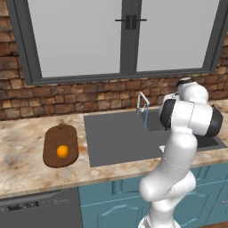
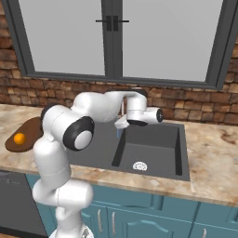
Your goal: Pick the orange from the sink and place it on the cutting board to airdry. Then turn off the sink faucet.
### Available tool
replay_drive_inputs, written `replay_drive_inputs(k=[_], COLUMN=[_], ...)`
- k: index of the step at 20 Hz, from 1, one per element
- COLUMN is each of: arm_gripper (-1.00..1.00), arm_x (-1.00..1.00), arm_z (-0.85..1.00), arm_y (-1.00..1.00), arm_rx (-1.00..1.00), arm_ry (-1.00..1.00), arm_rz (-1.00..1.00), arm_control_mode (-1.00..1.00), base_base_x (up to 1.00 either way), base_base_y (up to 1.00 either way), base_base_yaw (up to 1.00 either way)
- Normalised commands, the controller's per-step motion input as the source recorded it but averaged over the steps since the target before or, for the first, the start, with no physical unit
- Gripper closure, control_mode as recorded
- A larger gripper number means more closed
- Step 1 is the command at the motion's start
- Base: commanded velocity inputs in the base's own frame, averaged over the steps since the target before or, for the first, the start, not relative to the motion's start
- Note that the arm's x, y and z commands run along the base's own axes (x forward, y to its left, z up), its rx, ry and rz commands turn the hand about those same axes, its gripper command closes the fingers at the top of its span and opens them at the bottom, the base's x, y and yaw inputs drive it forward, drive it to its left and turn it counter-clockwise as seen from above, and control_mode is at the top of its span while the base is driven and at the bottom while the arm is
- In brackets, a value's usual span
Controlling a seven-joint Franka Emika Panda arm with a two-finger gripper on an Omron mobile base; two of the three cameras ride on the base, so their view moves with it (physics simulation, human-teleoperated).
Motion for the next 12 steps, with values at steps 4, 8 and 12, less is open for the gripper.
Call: replay_drive_inputs(k=[4, 8, 12], arm_gripper=[-1.00, -1.00, -1.00], arm_x=[0.19, 0.14, 0.17], arm_z=[-0.07, -0.11, -0.17], arm_y=[0.02, 0.00, 0.00], arm_rx=[0.00, 0.00, 0.00], arm_ry=[0.00, 0.00, 0.00], arm_rz=[0.00, 0.00, 0.00], arm_control_mode=[-1.00, -1.00, -1.00], base_base_x=[0.00, 0.00, 0.00], base_base_y=[0.00, 0.00, 0.00], base_base_yaw=[0.00, 0.00, 0.00])
